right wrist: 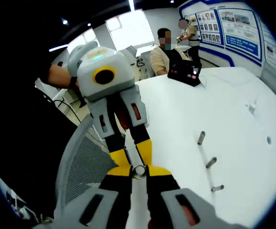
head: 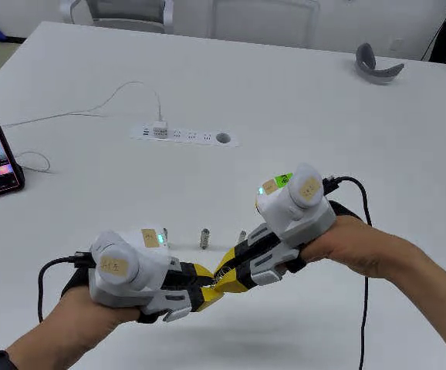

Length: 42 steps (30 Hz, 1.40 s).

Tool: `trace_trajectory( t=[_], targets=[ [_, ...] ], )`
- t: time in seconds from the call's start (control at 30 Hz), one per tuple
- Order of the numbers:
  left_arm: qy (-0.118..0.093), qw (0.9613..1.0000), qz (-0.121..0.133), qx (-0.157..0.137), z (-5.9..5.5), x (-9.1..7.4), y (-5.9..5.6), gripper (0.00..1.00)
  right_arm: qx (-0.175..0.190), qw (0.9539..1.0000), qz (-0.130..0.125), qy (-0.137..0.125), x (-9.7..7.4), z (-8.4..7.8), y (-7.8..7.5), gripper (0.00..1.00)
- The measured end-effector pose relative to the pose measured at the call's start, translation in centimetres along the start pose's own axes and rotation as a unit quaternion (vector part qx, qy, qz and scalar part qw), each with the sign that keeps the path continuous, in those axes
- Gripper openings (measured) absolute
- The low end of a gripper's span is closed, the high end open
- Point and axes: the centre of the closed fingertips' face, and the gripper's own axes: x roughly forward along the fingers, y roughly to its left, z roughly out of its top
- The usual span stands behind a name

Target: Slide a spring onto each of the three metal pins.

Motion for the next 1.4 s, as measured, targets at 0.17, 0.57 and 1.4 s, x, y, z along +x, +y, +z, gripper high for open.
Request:
trace_trajectory(
  t=[0.17,0.57,1.4],
  targets=[
    [0.002,0.9999,-0.001,0.011,-0.2,0.0,-0.1,0.1,-0.017,0.9998,-0.002,0.01,0.2,-0.3,0.1,0.12],
    [-0.006,0.9998,0.018,-0.012,-1.1,-0.2,0.3,0.16,0.005,0.9994,-0.024,-0.023,-0.1,-0.3,-0.4,0.12],
    [-0.005,0.9949,0.078,-0.064,-3.5,-1.9,2.8,0.37,0.023,0.998,-0.055,-0.02,-1.4,-2.5,-2.1,0.12]
  ],
)
